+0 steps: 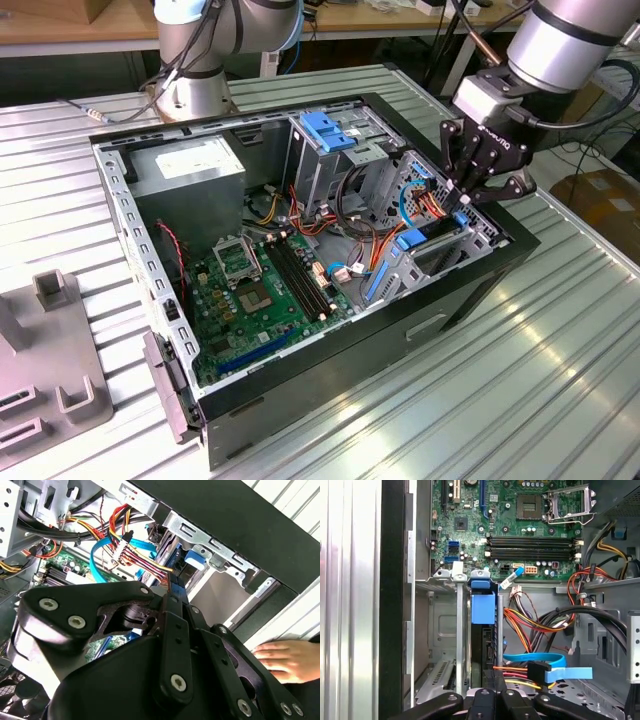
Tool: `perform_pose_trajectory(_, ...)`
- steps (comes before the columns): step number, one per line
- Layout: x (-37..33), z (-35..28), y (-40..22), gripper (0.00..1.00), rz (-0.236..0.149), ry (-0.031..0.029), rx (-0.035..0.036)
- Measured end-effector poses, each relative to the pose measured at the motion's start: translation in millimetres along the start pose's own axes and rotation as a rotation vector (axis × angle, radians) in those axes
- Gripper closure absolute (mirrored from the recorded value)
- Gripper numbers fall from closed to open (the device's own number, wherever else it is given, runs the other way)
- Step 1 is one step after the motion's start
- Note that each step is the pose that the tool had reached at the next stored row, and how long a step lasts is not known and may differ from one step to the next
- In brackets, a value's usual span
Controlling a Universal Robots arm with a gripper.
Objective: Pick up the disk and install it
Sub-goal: 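Insert the second disk wire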
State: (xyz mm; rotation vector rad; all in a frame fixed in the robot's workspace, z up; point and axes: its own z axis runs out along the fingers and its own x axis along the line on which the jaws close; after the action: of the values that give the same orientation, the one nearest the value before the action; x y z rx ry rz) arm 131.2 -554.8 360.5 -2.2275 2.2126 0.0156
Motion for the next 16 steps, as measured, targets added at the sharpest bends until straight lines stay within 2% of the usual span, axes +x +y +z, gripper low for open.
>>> perform_pose_trajectory(4,0.0,-8.9,0.1,0.90,0.000,-0.0001,-0.0013)
perform_pose_trajectory(7,-0.6,-11.7,0.4,0.90,0.000,-0.0005,-0.0102)
perform_pose_trajectory(9,-1.8,-11.8,2.4,0.90,0.000,-0.0004,-0.0130)
perform_pose_trajectory(10,-2.2,-12.0,3.5,0.90,0.000,-0.0004,-0.0174)
perform_pose_trajectory(16,-5.9,-27.9,3.8,0.90,0.000,-0.0004,-0.0249)
